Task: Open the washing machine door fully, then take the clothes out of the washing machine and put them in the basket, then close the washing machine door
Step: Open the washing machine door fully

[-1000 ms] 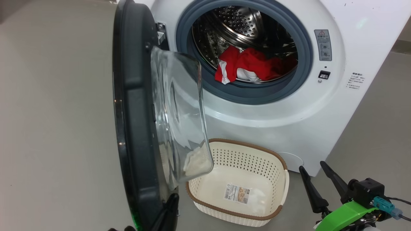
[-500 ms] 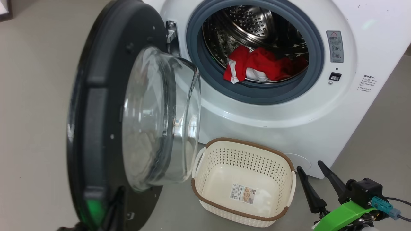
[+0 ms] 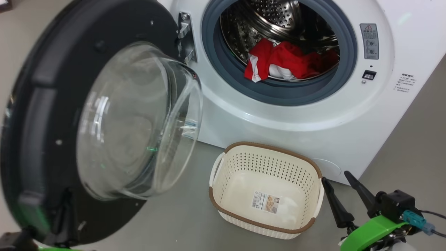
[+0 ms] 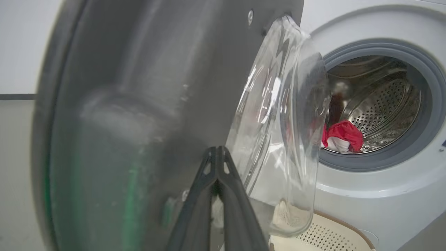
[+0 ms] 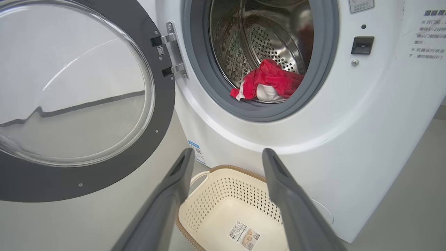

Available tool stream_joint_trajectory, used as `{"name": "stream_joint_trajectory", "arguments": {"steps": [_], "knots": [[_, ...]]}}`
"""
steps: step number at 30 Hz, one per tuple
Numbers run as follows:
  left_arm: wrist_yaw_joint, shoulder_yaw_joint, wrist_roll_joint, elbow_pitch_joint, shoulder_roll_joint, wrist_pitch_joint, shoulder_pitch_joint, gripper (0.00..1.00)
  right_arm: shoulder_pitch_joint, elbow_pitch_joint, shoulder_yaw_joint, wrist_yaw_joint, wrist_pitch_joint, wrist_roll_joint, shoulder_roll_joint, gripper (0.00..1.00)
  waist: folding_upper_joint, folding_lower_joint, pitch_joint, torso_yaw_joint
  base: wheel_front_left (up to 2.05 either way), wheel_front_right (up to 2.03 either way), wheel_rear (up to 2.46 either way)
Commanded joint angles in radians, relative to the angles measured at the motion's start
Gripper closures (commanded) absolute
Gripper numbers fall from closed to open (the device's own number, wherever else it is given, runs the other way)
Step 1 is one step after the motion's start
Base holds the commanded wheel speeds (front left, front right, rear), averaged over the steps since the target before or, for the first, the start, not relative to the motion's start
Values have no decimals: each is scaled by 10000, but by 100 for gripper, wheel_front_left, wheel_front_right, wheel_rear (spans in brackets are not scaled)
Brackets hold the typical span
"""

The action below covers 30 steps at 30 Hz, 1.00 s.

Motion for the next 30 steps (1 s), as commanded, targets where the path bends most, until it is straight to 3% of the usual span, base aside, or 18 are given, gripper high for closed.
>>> {"name": "stream_joint_trajectory", "arguments": {"steps": [1,16,24,30], "knots": [[63,649,-68,44,395,-137,-603,100,-430,-259,215,63,-122,-108,-145,0,0,0,81,-40,0,0,0],[-308,2068,-227,2651,1103,-553,-2230,100,-761,-186,266,63,-122,-144,-188,0,0,0,531,-276,0,0,0],[-747,3030,290,3777,1263,-566,-3225,100,-918,-210,233,63,-122,-191,-255,0,0,0,728,-464,0,0,0],[-1328,3782,781,4798,1396,-567,-3880,100,-1009,-225,254,63,-122,-224,-288,0,0,0,858,-636,0,0,0]]}}
